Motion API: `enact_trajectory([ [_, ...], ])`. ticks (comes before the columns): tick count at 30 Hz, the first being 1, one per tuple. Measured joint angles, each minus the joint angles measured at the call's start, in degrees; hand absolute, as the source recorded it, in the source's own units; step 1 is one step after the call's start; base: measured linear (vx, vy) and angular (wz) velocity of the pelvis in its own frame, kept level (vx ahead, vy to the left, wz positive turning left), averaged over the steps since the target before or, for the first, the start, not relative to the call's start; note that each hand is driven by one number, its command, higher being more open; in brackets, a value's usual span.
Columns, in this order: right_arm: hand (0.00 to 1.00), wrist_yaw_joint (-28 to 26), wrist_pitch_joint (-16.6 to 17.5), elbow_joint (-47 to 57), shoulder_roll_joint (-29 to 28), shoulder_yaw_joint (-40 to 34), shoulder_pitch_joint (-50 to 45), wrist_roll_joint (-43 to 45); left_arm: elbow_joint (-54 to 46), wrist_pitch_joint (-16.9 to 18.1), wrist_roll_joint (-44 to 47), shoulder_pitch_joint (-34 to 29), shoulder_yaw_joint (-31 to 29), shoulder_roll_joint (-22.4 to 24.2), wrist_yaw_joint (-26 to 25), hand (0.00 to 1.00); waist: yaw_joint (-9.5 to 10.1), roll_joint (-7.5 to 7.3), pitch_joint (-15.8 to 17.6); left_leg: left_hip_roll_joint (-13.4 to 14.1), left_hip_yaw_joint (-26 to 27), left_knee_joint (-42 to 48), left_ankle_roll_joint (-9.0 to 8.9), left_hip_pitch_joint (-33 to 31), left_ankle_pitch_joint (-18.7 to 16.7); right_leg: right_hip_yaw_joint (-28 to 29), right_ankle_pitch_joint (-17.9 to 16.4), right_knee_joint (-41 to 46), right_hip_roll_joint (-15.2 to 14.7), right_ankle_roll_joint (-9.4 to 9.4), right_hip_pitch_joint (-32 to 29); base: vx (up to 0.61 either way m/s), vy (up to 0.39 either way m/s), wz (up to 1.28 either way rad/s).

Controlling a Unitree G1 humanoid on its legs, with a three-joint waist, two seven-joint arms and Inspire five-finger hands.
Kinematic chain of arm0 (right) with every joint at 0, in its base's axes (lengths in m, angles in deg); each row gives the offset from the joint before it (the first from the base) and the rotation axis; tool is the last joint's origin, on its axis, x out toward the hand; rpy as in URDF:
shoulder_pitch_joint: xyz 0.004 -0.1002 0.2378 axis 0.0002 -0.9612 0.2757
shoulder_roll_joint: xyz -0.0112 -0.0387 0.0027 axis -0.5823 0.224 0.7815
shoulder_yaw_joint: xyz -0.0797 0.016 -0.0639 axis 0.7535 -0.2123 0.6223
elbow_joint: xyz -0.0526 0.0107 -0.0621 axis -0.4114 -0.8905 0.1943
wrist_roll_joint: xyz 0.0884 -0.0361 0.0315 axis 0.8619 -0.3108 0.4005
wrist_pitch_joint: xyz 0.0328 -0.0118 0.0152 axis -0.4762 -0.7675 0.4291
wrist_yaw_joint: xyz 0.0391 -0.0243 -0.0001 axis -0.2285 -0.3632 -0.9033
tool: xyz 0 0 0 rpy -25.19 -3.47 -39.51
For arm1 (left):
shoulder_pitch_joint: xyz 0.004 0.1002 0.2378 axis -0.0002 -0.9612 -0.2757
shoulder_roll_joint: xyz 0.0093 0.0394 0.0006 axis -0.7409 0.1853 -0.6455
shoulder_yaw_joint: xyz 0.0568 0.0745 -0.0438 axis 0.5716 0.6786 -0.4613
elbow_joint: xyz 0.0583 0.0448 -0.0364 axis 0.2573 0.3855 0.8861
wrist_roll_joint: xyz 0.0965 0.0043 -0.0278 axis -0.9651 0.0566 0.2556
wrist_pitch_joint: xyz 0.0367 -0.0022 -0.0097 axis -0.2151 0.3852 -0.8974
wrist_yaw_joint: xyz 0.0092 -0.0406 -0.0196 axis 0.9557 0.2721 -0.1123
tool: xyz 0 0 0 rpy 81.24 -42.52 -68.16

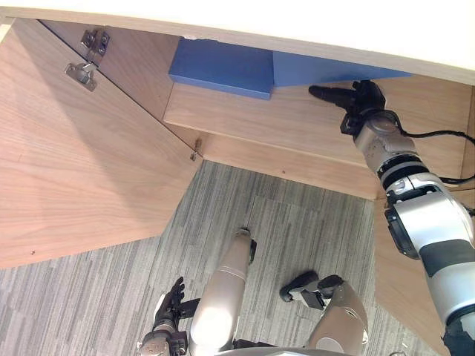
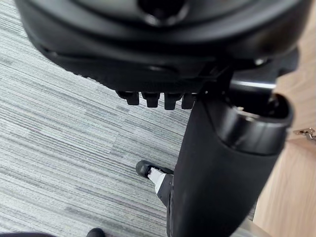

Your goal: Walk over to the cabinet, pick up the folder, carry it to the office cabinet, place the folder inside the office cabinet, then close the office cabinet door

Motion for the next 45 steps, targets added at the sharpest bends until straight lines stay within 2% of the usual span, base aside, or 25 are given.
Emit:
enact_trajectory([
  [3,1.0,-4.5,-0.5,-0.9,1.7,2.0,-0.7,-7.7,-0.5,-0.1,-1.1,-0.1,-0.2,-0.6,1.3,1.0,0.02,-0.68,-0.1,0.0,0.0,-0.1,-0.01,0.3,0.0,-0.1,0.0,-0.1,0.0,0.0,0.3,0.04,-0.035,0.0],
  [5,1.0,-5.9,-0.4,-1.0,2.1,1.8,-1.6,-9.0,-0.5,-0.2,-1.7,-0.2,-0.9,-0.6,2.1,1.0,0.04,-1.06,-0.3,0.0,0.0,-0.1,-0.01,0.4,0.0,-0.2,0.0,-0.2,0.0,0.01,0.5,0.04,-0.029,0.01],
  [9,1.0,-6.1,-0.1,-1.0,2.8,1.4,-3.9,-6.6,-1.1,-0.8,-2.1,-0.4,-1.3,-0.7,2.5,1.0,0.63,-1.75,-0.6,-0.1,0.0,-0.5,-0.01,1.1,0.0,-0.5,0.1,-0.8,0.0,0.2,1.4,0.03,-0.016,0.03],
  [14,1.0,-8.0,0.5,-0.8,2.8,1.5,-5.3,-8.0,-1.6,-1.0,-2.1,-1.3,-1.7,-0.7,3.3,1.0,0.7,-2.38,-1.0,-0.2,0.2,-0.6,-0.02,1.2,0.0,-0.3,0.5,-1.1,0.0,0.4,1.4,0.01,-0.001,-0.01],
  [16,1.0,-9.3,0.9,0.4,2.8,1.7,-6.2,-12.7,-1.7,-1.1,-2.1,-1.4,-1.7,-0.7,3.5,1.0,0.69,-2.5,-1.0,-0.1,0.4,-0.7,-0.02,1.4,0.0,-0.1,0.6,-1.2,0.0,0.48,1.4,0.03,-0.01,-0.05],
  [19,1.0,-13.2,2.3,4.7,2.5,1.7,-9.4,-25.5,-1.5,-1.2,-3.2,-1.6,-2.0,-0.7,3.6,1.0,0.49,-3.23,-1.4,0.0,0.7,-1.1,-0.02,1.9,0.0,0.2,0.6,-1.4,0.1,0.48,1.5,0.04,-0.034,-0.05],
  [24,1.0,-15.4,2.8,5.2,0.4,1.6,-10.8,-27.5,-1.1,-1.2,-3.4,-1.8,-2.0,-0.6,3.6,1.0,0.4,-3.94,-1.8,0.2,1.0,-1.8,-0.04,3.0,0.0,0.6,0.9,-1.9,0.3,0.4,2.0,0.02,-0.031,-0.04],
  [28,1.0,-16.9,3.6,5.6,-2.3,1.7,-12.1,-35.1,-0.9,-1.3,-3.4,-2.0,-2.1,-0.6,3.6,1.0,0.38,-4.51,-2.2,0.2,1.0,-1.7,-0.07,3.0,0.0,0.6,1.1,-2.1,0.4,0.37,2.1,0.0,0.0,0.0],
  [35,1.0,-15.8,3.6,6.4,-3.8,1.6,-12.8,-47.6,-0.9,-1.3,-3.4,-2.0,-2.0,-0.5,3.6,1.0,0.47,-4.47,-2.2,0.1,0.9,-1.5,-0.1,2.9,0.0,0.6,1.4,-2.2,0.4,0.4,2.1,0.0,0.0,0.0],
  [45,1.0,-15.7,4.2,8.3,-3.7,-2.8,-14.2,-49.5,-0.8,-1.4,-3.3,-2.0,-2.0,0.2,3.5,1.0,0.48,-3.12,-2.3,0.3,0.9,-1.7,-0.15,2.9,0.0,0.6,1.7,-2.6,0.8,0.39,1.8,0.01,-0.01,0.0],
])
